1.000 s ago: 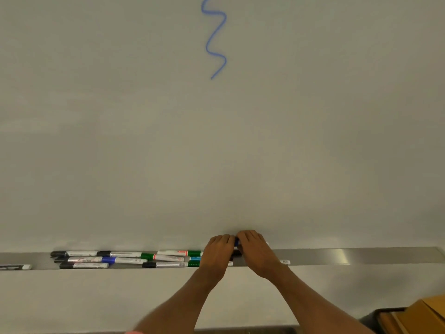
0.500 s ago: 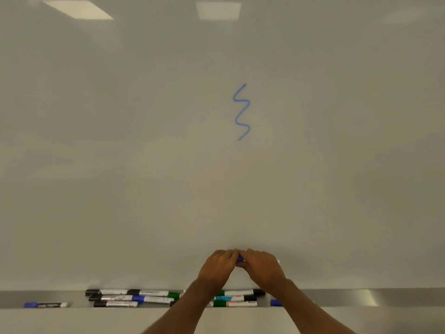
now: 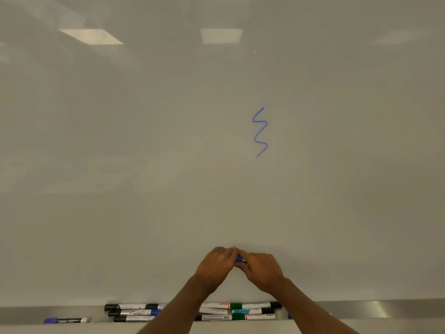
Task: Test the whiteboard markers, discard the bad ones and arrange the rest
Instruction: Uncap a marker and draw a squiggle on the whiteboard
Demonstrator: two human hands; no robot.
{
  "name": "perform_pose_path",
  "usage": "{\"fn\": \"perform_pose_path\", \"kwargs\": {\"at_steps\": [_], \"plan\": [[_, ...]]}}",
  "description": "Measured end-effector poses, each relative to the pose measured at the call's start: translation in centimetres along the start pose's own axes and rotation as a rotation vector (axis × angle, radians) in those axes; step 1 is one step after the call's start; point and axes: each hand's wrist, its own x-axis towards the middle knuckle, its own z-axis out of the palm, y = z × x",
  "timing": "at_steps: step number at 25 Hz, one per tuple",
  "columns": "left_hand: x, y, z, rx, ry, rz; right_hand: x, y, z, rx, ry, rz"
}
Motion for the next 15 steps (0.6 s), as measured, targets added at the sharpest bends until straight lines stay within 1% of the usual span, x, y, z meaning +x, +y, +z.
{"fn": "perform_pose_path", "kwargs": {"at_steps": [3,6,9,11,12,15], "plan": [[-0.5,-1.2,-1.0,0.035,0.061,0.039,0.3,-0.7,-0.3,-0.052,0.0,0.001],[-0.9,-2.3,-2.6,0.088,0.13,0.041,0.8,-1.2,-0.9,-0.062,0.034,0.059],[-0.7,-3.7,-4.4,0.103,0.304,-0.024,2.2,-2.3,-2.7,0.074,0.1,0.146],[0.1,-5.2,-6.2,0.111,0.433,-0.104,3.8,-2.8,-4.4,0.171,0.165,0.172],[0.6,-6.1,-7.1,0.14,0.494,-0.128,4.6,-3.0,-5.5,0.225,0.188,0.168],[2.1,-8.5,-10.8,0.216,0.623,-0.112,6.0,-4.4,-8.6,0.39,0.341,0.059]]}}
